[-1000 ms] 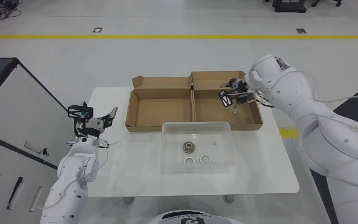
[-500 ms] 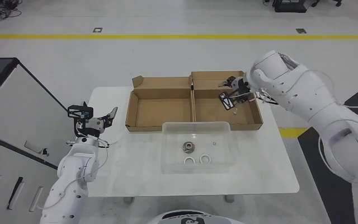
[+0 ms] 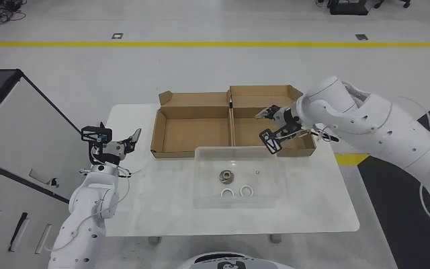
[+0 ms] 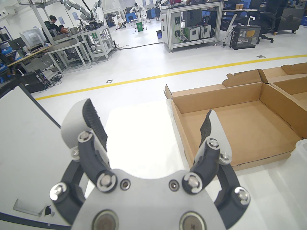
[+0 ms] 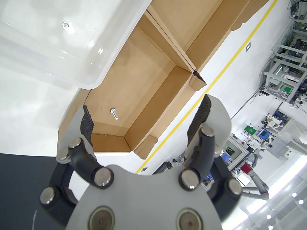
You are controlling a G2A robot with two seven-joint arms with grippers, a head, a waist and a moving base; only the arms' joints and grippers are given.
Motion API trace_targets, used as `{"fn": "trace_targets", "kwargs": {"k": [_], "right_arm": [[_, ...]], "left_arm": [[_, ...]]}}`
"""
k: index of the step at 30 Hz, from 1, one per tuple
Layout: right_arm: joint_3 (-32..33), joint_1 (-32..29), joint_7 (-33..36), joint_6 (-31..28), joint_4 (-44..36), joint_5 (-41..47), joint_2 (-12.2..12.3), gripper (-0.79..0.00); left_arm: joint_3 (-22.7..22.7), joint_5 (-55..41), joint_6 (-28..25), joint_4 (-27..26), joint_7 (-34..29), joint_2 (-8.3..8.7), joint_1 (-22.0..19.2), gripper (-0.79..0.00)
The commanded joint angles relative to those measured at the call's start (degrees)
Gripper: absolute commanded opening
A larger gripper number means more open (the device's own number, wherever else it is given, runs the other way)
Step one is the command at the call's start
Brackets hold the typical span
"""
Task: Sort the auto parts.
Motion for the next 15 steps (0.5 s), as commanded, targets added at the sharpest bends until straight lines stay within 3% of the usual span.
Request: {"fn": "trace_targets", "kwargs": {"k": [1, 10, 15], "right_arm": [[0.00, 0.04, 3.22, 0.00, -3.51, 1.70, 1.38, 0.000], [0.00, -0.11, 14.73, 0.00, -15.58, 5.29, 4.64, 0.000], [0.00, -0.13, 15.05, 0.00, -15.99, 5.49, 4.68, 0.000]], "left_arm": [[0.00, 0.00, 0.00, 0.00, 0.00, 0.00, 0.00, 0.000], [0.00, 0.00, 0.00, 0.00, 0.00, 0.00, 0.00, 0.000], [0.00, 0.00, 0.00, 0.00, 0.00, 0.00, 0.00, 0.000]]}}
